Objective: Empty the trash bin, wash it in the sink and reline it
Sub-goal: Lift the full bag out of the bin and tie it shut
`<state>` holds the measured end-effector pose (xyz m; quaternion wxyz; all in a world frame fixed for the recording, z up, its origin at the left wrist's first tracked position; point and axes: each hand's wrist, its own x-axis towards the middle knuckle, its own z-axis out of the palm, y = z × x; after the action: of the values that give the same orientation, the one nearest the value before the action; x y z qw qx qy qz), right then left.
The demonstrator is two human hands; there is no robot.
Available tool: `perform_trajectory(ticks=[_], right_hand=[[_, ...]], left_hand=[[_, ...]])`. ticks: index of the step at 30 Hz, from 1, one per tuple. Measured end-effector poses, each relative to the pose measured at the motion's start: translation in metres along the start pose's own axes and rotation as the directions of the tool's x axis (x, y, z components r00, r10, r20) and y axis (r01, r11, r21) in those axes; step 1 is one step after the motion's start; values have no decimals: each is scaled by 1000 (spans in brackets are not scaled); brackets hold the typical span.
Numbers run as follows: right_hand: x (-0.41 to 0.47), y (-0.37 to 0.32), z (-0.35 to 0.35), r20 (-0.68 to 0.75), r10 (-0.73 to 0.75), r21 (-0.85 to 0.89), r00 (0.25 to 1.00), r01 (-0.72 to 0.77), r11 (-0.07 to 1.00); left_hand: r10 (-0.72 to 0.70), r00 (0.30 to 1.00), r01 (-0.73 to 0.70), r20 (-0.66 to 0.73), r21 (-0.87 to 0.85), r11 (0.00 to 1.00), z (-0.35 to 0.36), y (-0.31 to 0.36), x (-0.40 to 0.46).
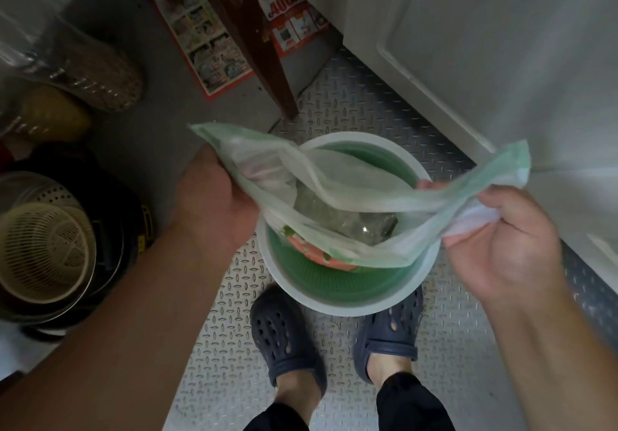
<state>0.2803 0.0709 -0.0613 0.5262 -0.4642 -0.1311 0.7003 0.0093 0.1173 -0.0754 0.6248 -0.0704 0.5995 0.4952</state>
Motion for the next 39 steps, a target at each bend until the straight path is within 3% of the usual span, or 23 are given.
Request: perform_trajectory(ticks=[6, 9, 12, 15, 17, 19, 22, 25, 28, 32, 36, 39], right_hand=[[28, -3, 25, -7, 153, 196, 988, -149, 969], [35, 1, 33, 7, 179, 233, 984, -175, 956], [41, 8, 37, 26, 238, 57, 971, -239, 969], [48, 18, 46, 16, 297, -217, 955, -286, 933], [55, 23, 57, -35, 307, -442, 951, -290, 849], [61, 28, 70, -101, 287, -602, 953, -288, 745], [69, 33, 87, -57, 145, -839, 988, -126, 530], [72, 42, 94, 14, 106, -846, 994, -45, 531], [65, 50, 104, 127, 220, -894, 967, 16, 449], [62, 46, 104, 144, 414, -806, 899, -136, 576], [57, 37, 100, 260, 574, -913, 776, 5, 407], [55, 43, 102, 230, 418, -945, 879, 100, 312]], left_hand=[[-17, 996, 15, -85, -17, 1000, 26, -2, -2], [10, 995, -1, -97, 92, 996, 31, -3, -7], [96, 994, -78, -57, 265, 961, 28, -11, -8], [163, 986, -168, 42, 324, 931, 32, -15, -15], [224, 971, -240, 86, 415, 878, 38, -16, -25], [315, 937, -345, 153, 565, 750, 43, -18, -34], [347, 899, -435, 268, 651, 623, 48, -21, -41], [331, 880, -472, 340, 696, 541, 50, -19, -41], [376, 835, -539, 402, 739, 405, 51, -15, -39], [419, 809, -559, 412, 760, 333, 57, -5, -33], [345, 830, -543, 437, 773, 328, 70, -4, -30], [242, 826, -562, 509, 773, 295, 88, -11, -34]])
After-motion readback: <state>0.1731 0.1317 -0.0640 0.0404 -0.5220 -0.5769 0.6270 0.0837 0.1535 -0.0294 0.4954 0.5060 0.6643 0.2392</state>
